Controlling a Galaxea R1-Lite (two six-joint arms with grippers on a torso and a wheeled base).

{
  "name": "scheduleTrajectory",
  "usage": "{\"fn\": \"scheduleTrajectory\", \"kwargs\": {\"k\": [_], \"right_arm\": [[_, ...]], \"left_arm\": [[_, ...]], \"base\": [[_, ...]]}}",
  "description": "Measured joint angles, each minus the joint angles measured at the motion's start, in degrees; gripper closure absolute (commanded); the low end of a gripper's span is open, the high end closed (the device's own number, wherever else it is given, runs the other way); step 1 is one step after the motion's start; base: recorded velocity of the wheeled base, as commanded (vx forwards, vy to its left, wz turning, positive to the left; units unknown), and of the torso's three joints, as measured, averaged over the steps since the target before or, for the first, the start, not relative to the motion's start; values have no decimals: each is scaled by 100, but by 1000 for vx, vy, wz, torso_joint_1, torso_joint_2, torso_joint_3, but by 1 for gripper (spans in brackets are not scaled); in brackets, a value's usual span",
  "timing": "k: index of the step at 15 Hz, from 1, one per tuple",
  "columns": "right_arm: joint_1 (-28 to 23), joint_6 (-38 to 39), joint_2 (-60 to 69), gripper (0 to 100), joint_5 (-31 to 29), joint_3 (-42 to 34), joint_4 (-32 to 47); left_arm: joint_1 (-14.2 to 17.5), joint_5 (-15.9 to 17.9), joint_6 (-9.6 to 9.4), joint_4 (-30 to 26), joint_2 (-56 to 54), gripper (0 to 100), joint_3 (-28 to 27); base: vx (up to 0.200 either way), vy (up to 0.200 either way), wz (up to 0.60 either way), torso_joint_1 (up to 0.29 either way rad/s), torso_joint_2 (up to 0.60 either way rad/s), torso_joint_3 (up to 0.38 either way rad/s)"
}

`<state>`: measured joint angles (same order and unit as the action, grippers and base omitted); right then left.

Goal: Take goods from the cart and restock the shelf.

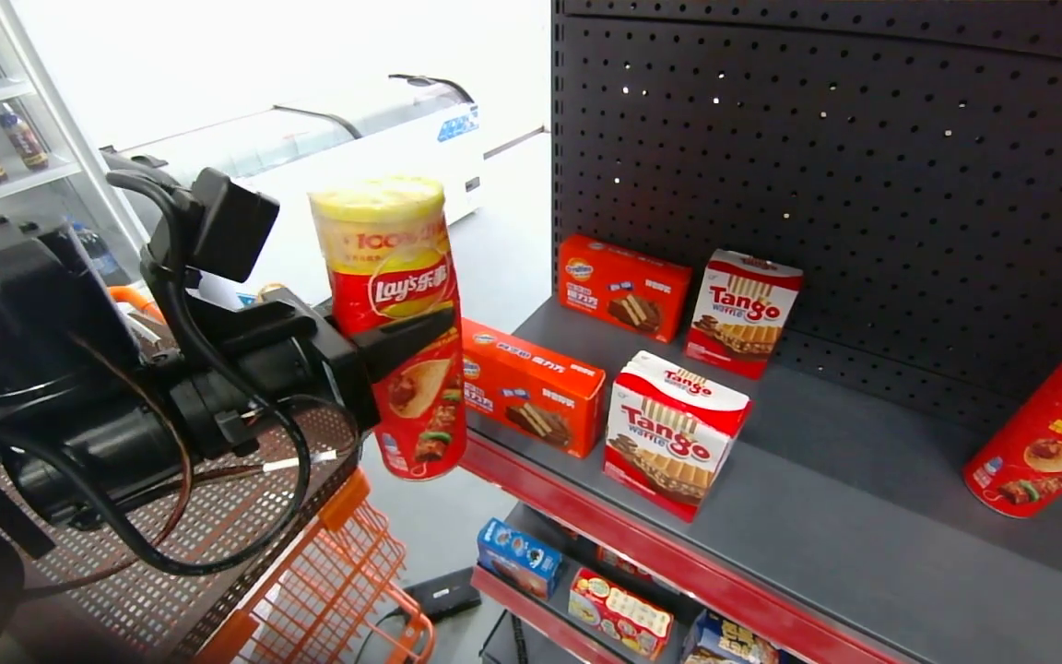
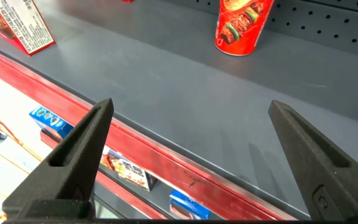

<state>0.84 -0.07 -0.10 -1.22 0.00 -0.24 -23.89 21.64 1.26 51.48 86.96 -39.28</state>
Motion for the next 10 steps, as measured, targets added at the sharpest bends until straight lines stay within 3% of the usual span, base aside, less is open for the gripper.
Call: {"fn": "scheduleTrajectory", "kwargs": {"k": [3, 8, 10], "right_arm": [[4, 0, 0, 0, 0, 0, 2], [0, 0, 0, 0, 0, 0, 2], [4, 0, 0, 0, 0, 0, 0]], "left_arm": [[-199, 99, -4, 79, 78, 100, -30], [-278, 564, -37, 681, 288, 100, -96], [-289, 595, -41, 763, 358, 100, -193]], "base": [[0, 0, 0, 0, 0, 0], [0, 0, 0, 0, 0, 0], [0, 0, 0, 0, 0, 0]]}}
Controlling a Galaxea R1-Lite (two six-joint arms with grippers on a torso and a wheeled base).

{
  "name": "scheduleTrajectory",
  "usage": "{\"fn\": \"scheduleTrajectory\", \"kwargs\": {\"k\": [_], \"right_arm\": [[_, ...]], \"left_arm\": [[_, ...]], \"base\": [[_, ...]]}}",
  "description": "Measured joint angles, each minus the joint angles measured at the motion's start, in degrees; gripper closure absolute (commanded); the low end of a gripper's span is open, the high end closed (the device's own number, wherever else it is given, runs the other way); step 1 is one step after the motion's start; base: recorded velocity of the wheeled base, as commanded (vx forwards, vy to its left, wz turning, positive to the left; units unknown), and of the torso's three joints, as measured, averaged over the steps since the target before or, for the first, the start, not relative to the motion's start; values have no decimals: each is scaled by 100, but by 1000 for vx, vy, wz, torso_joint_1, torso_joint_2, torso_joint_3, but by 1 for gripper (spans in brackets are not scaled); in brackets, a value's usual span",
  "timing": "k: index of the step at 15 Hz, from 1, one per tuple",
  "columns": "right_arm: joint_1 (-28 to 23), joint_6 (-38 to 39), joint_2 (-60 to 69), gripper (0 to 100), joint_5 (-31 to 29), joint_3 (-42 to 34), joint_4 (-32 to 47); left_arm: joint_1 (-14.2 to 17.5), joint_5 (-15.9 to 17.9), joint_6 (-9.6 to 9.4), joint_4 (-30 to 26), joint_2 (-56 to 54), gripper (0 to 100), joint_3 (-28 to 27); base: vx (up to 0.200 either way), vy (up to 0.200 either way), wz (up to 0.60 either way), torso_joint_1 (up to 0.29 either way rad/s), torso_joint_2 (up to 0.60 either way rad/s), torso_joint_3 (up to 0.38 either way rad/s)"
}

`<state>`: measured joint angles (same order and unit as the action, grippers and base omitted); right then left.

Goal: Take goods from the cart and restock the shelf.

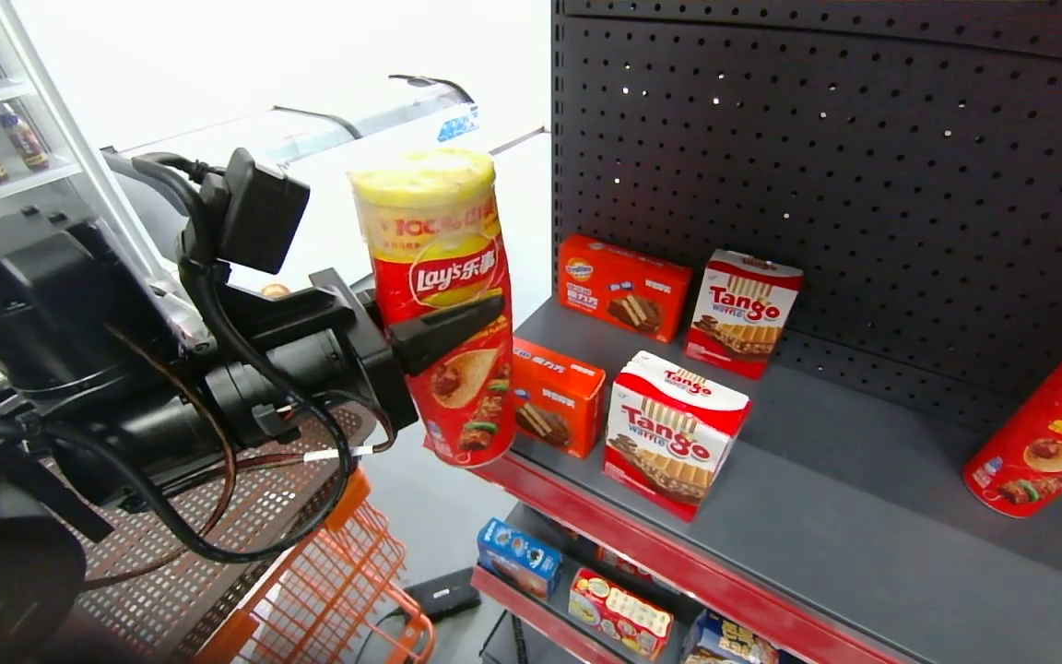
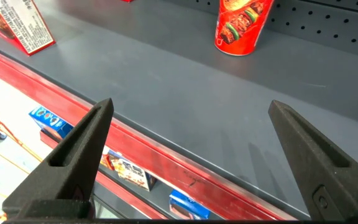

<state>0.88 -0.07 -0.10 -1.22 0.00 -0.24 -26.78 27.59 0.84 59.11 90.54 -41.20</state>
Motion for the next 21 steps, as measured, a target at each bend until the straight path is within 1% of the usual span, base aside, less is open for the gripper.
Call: {"fn": "scheduleTrajectory", "kwargs": {"k": [1, 3, 4, 5, 6, 7, 8, 10, 11, 13, 15, 16, 18, 21], "right_arm": [[0, 0, 0, 0, -1, 0, 0], [-4, 0, 0, 0, 0, 0, 0], [-4, 0, 0, 0, 0, 0, 2], [-2, 0, 0, 0, -1, 0, 0], [-2, 0, 0, 0, -1, 0, 0], [0, 0, 0, 0, 0, 0, 0], [0, 0, 0, 0, 0, 0, 0], [-4, 0, 0, 0, 0, 0, 2], [-4, -4, 0, 0, 0, 0, 2], [-2, 0, 0, 0, 0, 0, 0], [0, 0, 0, 0, 0, 0, 0], [0, 0, 0, 0, -1, 0, 0], [0, -4, 0, 0, 16, 0, 0], [-4, -2, 0, 0, 24, 0, 2]], "left_arm": [[-11, 0, 2, 17, 9, 100, -24], [-130, 2, 16, -98, -33, 100, -28], [-188, 0, 27, -413, -129, 100, -55], [-234, 0, 28, -908, -258, 100, -102], [-262, 0, 24, -1519, -402, 100, -185], [-279, 2, 17, -1961, -525, 100, -291], [-299, 9, 13, -2233, -639, 100, -405], [-380, 44, 11, -2309, -779, 100, -422], [-417, 115, 11, -2280, -829, 100, -366], [-494, 495, 11, -2238, -937, 100, -57], [-524, 679, 11, -2209, -1003, 100, 15], [-522, 831, 9, -2203, -1022, 100, 24], [-500, 1018, 6, -2000, -1034, 100, 22], [-480, 1204, 16, -1940, -1017, 100, -90]], "base": [[0, 0, 0, 0, 0, 0], [0, 0, 0, 0, 0, 0], [0, 0, 0, 0, 0, 0], [0, 0, 0, 0, 0, 0], [0, 0, 0, 0, 0, 0], [0, 0, 0, 0, 0, 0], [0, 0, 0, 0, 0, 0], [0, 0, 0, 0, 0, 0], [0, 0, 0, 0, 0, 0], [0, 0, 0, 0, 0, 0], [0, 0, 0, 0, 0, 0], [0, 0, 0, 0, 0, 0], [0, 0, 0, 0, 0, 0], [0, 0, -600, 1, -2, 4]]}}
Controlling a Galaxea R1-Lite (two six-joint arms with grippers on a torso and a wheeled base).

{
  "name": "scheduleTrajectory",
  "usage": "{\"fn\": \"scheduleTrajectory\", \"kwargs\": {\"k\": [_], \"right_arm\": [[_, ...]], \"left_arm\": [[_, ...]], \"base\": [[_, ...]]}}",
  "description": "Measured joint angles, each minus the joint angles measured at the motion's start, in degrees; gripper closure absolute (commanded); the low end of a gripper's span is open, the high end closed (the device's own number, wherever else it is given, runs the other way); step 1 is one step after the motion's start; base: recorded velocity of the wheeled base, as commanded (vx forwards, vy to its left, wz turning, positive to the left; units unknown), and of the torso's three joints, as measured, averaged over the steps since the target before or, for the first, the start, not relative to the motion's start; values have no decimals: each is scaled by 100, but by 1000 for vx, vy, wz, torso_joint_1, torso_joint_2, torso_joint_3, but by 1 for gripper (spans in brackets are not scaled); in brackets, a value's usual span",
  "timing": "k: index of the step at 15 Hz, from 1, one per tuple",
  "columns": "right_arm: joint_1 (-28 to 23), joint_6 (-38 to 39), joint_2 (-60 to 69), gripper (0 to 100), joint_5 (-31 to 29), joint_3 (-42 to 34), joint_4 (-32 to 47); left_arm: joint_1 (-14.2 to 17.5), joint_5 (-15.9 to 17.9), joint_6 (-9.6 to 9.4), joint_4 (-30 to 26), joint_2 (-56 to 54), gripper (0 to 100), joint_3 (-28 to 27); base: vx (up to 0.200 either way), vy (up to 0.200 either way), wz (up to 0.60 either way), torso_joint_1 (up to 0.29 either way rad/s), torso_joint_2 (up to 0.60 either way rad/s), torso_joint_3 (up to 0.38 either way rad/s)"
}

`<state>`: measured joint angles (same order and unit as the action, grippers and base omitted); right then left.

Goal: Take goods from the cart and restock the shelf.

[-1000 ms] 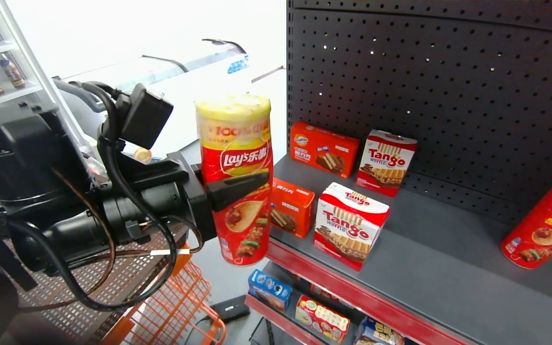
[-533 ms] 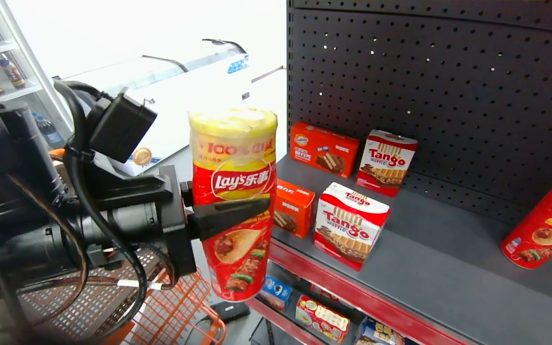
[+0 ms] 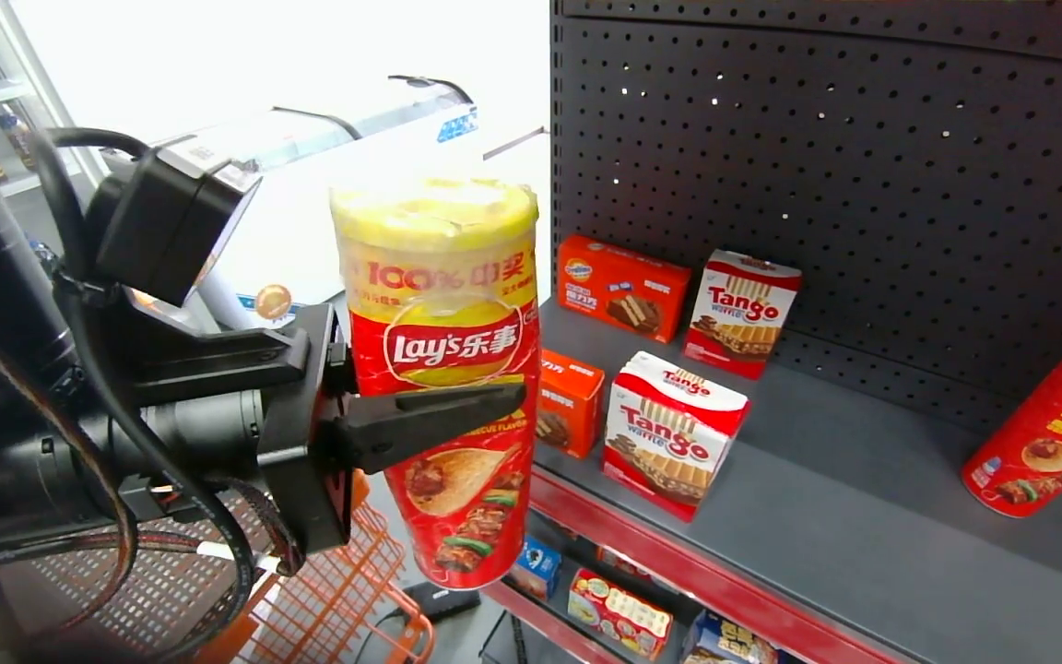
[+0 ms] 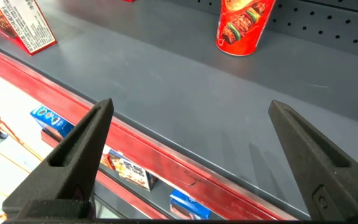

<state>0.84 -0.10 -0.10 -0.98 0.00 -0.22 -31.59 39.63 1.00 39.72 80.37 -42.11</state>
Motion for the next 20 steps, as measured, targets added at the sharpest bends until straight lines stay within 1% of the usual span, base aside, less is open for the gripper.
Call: {"fn": "scheduleTrajectory", "kwargs": {"k": [3, 8, 11, 20], "right_arm": [[6, 0, 0, 0, 2, 0, -2], [0, -1, 0, 0, 0, 0, -2], [-5, -6, 0, 0, 0, 0, 0], [4, 2, 0, 0, 11, 0, -2]], "left_arm": [[-2, 84, -2, -1, 5, 100, -111], [-27, 88, 4, 5, 9, 100, -282], [-24, 90, 9, -1, 6, 100, -295], [13, 79, 12, -4, -24, 100, -202]], "base": [[0, 0, -600, -3, 4, 2], [0, 0, -600, -2, 6, 2], [0, 0, -600, 9, 2, 2], [0, 0, 0, 0, 0, 0]]}}
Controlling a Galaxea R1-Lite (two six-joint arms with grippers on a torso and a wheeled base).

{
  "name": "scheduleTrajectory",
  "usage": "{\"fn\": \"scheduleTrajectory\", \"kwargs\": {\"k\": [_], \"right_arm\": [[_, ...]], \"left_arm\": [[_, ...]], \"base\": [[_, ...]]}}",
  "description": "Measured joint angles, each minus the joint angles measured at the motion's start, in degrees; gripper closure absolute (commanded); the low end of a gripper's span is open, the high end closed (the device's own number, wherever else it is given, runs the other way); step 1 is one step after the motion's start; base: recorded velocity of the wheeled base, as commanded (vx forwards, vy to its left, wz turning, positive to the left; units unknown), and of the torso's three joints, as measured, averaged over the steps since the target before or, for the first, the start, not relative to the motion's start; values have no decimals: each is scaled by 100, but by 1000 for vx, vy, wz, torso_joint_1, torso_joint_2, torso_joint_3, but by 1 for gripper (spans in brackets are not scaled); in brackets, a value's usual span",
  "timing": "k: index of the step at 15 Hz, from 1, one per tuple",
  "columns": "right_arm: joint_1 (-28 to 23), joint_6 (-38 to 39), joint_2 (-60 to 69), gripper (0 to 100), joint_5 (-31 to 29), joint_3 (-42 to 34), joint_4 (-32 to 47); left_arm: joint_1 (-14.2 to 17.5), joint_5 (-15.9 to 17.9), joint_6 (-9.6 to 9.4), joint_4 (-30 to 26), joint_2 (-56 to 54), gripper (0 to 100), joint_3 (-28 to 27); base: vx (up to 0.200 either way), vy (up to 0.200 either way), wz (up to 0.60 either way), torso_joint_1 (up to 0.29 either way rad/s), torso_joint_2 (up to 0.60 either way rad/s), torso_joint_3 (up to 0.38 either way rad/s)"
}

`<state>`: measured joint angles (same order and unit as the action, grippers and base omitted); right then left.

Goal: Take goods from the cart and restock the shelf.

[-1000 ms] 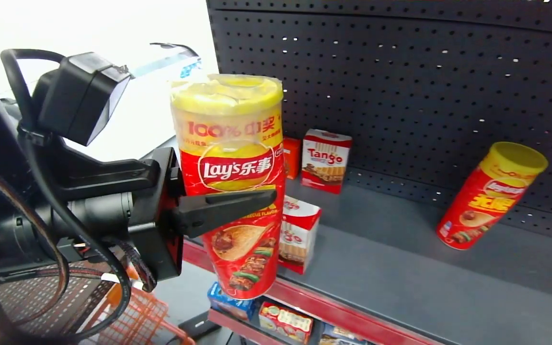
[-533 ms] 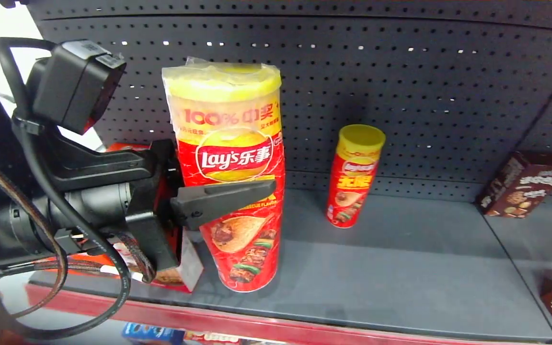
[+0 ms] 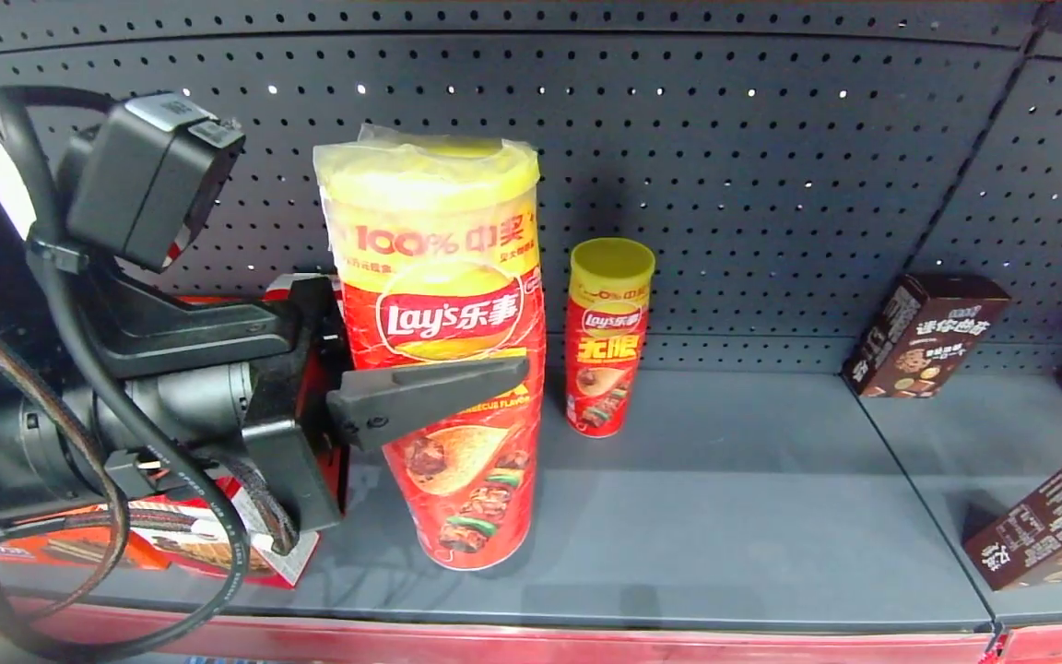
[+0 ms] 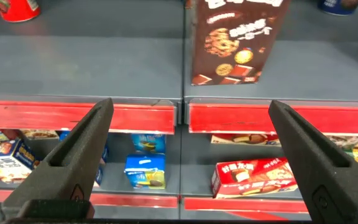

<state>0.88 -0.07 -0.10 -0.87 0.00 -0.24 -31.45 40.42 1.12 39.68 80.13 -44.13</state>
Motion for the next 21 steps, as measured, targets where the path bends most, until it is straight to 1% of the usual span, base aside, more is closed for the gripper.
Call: {"fn": "scheduleTrajectory", "kwargs": {"k": [2, 4, 6, 8, 10, 12, 13, 15, 17, 18, 19, 21], "right_arm": [[5, -37, -12, 0, 27, 0, 4], [5, -277, -30, 0, 32, 10, 4], [-9, -260, -54, 0, 40, 40, 11], [20, -44, -246, 0, 82, 499, 62], [138, 207, -913, 0, 296, 1287, 126], [378, 286, -1914, 0, 628, 2136, 76], [524, 283, -2380, 0, 742, 2398, -54], [986, 152, -3377, 0, 896, 2798, -378], [1399, 67, -4248, 0, 962, 3134, -589], [1613, 45, -4686, 0, 979, 3329, -673], [1786, 29, -5059, 0, 989, 3494, -755], [1971, 15, -5770, 0, 1003, 3762, -1122]], "left_arm": [[-2, 2, -12, 9, -20, 100, 0], [-2, 0, -17, 6, -39, 100, -16], [0, -38, -12, 6, -87, 100, -20], [12, -46, 13, -9, -190, 100, 39], [15, -66, 11, -9, -260, 100, 52], [17, -115, 10, -7, -293, 100, 100], [17, -115, 10, -11, -299, 100, 157], [23, -74, 10, -11, -299, 100, 238], [98, -35, 7, -7, -268, 100, 240], [180, 82, 10, -7, -232, 100, 227], [254, 176, 7, 4, -199, 100, 224], [328, 230, 10, 2, -139, 100, 224]], "base": [[0, 0, 0, 0, 0, 0], [0, 0, 0, 0, 0, 0], [0, 0, 0, 0, 0, 0], [0, 0, 0, 0, 0, 0], [0, 0, 0, 0, 0, 0], [0, 0, 0, 0, 0, 0], [0, 0, 0, 0, 0, 0], [0, 0, 0, 0, 0, 0], [0, 0, 0, 0, 0, 0], [0, 0, 0, 0, 0, 0], [0, 0, 0, 0, 0, 0], [0, 0, 0, 0, 0, 0]]}}
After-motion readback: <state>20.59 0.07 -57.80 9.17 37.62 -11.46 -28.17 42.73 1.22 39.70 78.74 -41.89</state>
